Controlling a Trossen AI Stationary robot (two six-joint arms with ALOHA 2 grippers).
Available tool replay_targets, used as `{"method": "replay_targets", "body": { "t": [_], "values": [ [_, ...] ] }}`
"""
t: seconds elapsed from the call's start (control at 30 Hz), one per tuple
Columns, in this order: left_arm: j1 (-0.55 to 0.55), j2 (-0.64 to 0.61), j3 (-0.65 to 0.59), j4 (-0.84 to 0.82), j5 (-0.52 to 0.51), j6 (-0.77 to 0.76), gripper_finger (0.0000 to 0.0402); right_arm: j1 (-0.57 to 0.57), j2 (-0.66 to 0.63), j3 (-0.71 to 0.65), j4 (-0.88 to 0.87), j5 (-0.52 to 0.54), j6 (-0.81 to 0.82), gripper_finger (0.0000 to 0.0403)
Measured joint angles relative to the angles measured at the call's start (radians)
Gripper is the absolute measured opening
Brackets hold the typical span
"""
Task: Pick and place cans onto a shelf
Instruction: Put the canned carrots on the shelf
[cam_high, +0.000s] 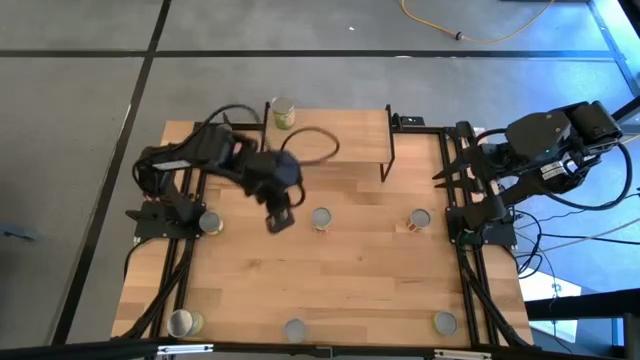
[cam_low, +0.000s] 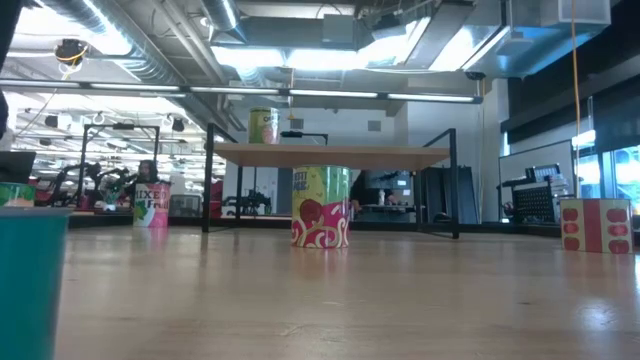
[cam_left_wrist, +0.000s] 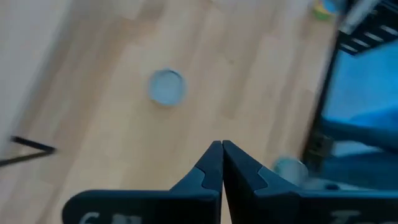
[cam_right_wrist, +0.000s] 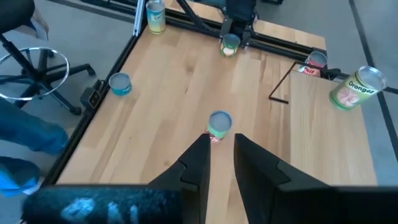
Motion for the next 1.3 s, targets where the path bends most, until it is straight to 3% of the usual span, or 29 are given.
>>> {"method": "replay_targets", "body": {
  "t": [0.33,0.53,0.7,0.9,1.17,1.3],
  "values": [
    [-0.239,-0.043,-0.033,0.004,-0.044,-0.091,0.0000,0.000,-0.003,0.000,0.001,-0.001,0.036,0.0074],
    [-0.356,-0.243,-0.310,0.000,-0.073,-0.188,0.0000,0.000,-0.003,0.000,0.001,-0.001,0.036,0.0074],
    [-0.497,-0.415,-0.565,-0.001,-0.100,-0.418,0.0000,0.000,-0.003,0.000,0.020,-0.001,0.042,0.0074],
    [-0.672,-0.501,-0.747,0.018,-0.100,-0.660,0.0004,0.000,-0.003,0.000,0.047,-0.001,0.114,0.0074],
    [-0.762,-0.498,-0.876,0.018,0.008,-0.846,0.0033,0.000,-0.003,0.000,0.063,0.005,0.131,0.0074],
    [-0.762,-0.498,-0.927,0.020,0.120,-0.892,0.0045,0.000,-0.003,0.000,0.065,0.007,0.102,0.0074]
  ]
}}
